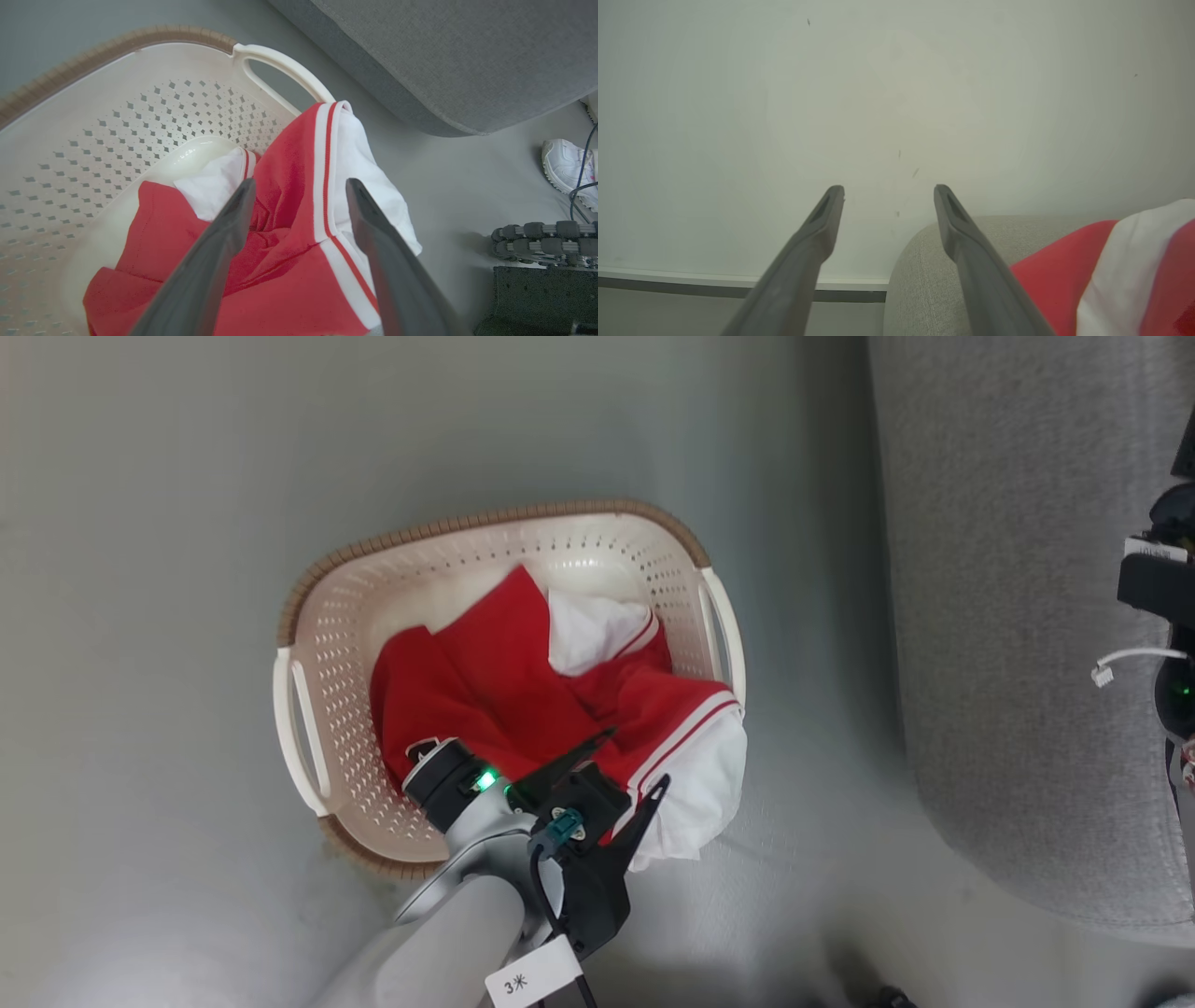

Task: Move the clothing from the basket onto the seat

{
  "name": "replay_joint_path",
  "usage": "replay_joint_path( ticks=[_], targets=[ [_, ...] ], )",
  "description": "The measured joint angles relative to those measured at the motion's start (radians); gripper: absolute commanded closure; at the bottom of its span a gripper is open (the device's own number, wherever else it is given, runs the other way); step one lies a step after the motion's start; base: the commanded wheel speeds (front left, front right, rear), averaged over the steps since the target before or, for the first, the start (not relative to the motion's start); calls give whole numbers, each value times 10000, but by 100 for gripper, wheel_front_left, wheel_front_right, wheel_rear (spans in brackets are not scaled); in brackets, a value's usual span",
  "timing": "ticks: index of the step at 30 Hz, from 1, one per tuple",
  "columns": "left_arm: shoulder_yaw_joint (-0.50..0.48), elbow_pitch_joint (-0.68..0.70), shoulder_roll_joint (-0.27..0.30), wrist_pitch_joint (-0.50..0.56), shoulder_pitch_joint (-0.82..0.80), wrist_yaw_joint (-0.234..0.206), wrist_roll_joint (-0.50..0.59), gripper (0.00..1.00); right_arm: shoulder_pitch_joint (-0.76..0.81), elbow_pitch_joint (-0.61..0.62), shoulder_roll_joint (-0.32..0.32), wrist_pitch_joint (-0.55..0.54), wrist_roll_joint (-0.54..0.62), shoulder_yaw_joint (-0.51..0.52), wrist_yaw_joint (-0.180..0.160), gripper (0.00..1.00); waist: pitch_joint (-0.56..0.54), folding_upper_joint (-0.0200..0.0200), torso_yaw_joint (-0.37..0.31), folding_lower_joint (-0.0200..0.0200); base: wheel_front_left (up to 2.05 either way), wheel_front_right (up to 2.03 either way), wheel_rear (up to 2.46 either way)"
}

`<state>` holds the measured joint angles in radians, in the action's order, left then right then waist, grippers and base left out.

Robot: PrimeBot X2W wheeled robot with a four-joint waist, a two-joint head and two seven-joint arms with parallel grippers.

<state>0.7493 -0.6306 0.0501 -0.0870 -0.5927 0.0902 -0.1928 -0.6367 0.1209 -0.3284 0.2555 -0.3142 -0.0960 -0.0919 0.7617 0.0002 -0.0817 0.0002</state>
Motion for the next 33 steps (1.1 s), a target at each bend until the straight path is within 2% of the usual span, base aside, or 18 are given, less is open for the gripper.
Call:
replay_joint_path(
  ticks=[8, 20, 21, 22, 23, 25, 33],
  targets=[
    [959, -36, 2, -198, -461, 81, -520, 0, -511, -322, 82, 6, 90, -230, 44, 0, 781, 0, -109, 0, 0, 0, 0],
    [974, -1298, 25, 61, -1244, -38, -1091, 0, -992, -265, 468, 12, 443, -882, 219, 0, 1338, -1, -649, -1, 0, 0, 0],
    [1007, -1365, 25, 105, -1273, -38, -1137, 5, -992, -270, 468, 12, 453, -880, 219, 0, 1365, -1, -687, -1, 0, 0, 0],
    [1041, -1438, 21, 142, -1299, -50, -1152, 35, -992, -270, 468, 12, 489, -884, 219, 0, 1387, -1, -721, -1, 0, 0, 0],
    [1078, -1515, 21, 153, -1332, -77, -1158, 58, -992, -272, 470, 12, 514, -899, 219, 0, 1404, -1, -750, -2, 0, 0, 0],
    [1112, -1618, 23, 153, -1414, -109, -1235, 100, -1000, -282, 487, 12, 514, -926, 221, 0, 1422, -1, -797, -1, 0, 0, 0],
    [1379, -1670, 25, -69, -1522, -125, -1699, 100, -1034, -704, 556, 13, 562, -955, 278, 0, 1221, -3, -807, -2, 0, 0, 0]
  ],
)
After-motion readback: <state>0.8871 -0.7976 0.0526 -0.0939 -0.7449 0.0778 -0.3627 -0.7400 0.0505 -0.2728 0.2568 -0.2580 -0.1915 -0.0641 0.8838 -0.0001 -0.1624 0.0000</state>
